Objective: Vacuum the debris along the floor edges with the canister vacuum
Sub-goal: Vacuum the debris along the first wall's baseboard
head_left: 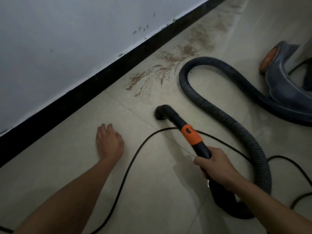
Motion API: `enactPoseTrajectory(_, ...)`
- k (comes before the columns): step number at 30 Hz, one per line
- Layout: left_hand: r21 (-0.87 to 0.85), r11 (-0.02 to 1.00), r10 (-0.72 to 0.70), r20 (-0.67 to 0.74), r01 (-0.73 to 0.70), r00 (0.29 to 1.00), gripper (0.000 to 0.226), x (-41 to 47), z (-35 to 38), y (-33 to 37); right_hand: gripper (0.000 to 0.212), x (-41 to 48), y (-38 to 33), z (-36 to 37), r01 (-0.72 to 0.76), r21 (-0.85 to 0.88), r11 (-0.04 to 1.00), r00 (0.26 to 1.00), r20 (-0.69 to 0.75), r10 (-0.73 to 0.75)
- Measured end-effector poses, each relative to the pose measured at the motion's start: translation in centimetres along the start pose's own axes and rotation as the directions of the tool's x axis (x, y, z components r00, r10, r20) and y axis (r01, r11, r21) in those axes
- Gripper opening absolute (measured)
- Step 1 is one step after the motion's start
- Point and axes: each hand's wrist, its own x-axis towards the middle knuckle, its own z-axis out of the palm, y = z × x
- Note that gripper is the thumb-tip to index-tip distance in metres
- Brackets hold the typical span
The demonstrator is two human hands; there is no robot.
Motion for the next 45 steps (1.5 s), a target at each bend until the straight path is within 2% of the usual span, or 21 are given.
enactPoseTrajectory(2,0.003,1.000,0.007,-0.022,-0.007,1.000,0.044,2.0,0.4,1.3,0.013,0.4,-0.1,0.0,0.022,-0.043,0.999,1.000,-0.012,-0.022)
enactPoseTrajectory(5,0.019,1.000,-0.013,-0.031,0.014,0.999,0.045,5.1,1.6,2.0,0.013,2.5,-0.9,-0.6,0.019,-0.020,1.000,0.989,-0.145,-0.022)
enactPoseTrajectory(10,0.004,0.976,-0.216,-0.065,0.216,0.974,0.044,8.6,3.7,1.9,0.013,4.9,-2.5,-0.3,-0.004,0.031,1.000,0.998,0.059,0.002)
enactPoseTrajectory(14,0.037,0.981,-0.184,-0.119,0.189,0.976,0.044,8.2,5.1,2.1,0.012,6.5,-3.8,-0.9,-0.045,0.064,0.997,0.999,0.009,0.044)
enactPoseTrajectory(18,0.050,0.976,-0.204,-0.098,0.210,0.974,0.043,8.1,4.9,2.3,0.013,6.6,-4.3,1.1,-0.090,-0.077,0.993,0.977,0.185,0.103)
enactPoseTrajectory(19,0.054,0.976,-0.203,-0.090,0.209,0.975,0.042,8.1,4.8,2.5,0.014,6.8,-4.4,1.4,-0.097,-0.095,0.991,0.982,0.150,0.110)
enactPoseTrajectory(22,0.049,0.974,-0.217,-0.063,0.220,0.974,0.042,8.3,4.7,2.7,0.016,8.6,-5.6,2.2,-0.100,-0.097,0.990,0.992,-0.083,0.092)
enactPoseTrajectory(23,0.043,0.973,-0.224,-0.062,0.227,0.973,0.042,8.4,4.8,2.6,0.017,9.2,-6.2,2.6,-0.095,-0.098,0.991,0.990,-0.109,0.084)
enactPoseTrajectory(27,0.041,0.973,-0.227,-0.036,0.228,0.973,0.044,8.6,4.9,2.5,0.019,10.4,-8.1,4.6,-0.072,-0.165,0.984,0.997,0.011,0.075)
enactPoseTrajectory(31,0.059,0.967,-0.247,0.020,0.246,0.969,0.049,8.9,4.9,2.5,0.021,12.3,-9.4,5.0,-0.053,-0.164,0.985,0.995,-0.092,0.038)
enactPoseTrajectory(36,0.092,0.967,-0.237,-0.002,0.236,0.972,0.051,8.8,5.1,2.2,0.020,12.9,-9.9,6.1,-0.003,-0.253,0.967,0.998,0.054,0.017)
enactPoseTrajectory(39,0.092,0.968,-0.234,-0.023,0.236,0.972,0.054,8.9,5.1,2.4,0.018,15.1,-11.1,5.8,0.019,-0.263,0.965,0.998,-0.057,-0.035)
enactPoseTrajectory(41,0.096,0.964,-0.245,-0.042,0.248,0.969,0.055,9.0,5.1,2.5,0.017,16.6,-12.1,6.3,0.052,-0.259,0.964,0.994,-0.075,-0.074)
enactPoseTrajectory(45,0.116,0.962,-0.243,-0.035,0.246,0.969,0.056,8.7,4.8,2.6,0.016,18.4,-13.4,7.1,0.110,-0.285,0.952,0.993,0.064,-0.095)
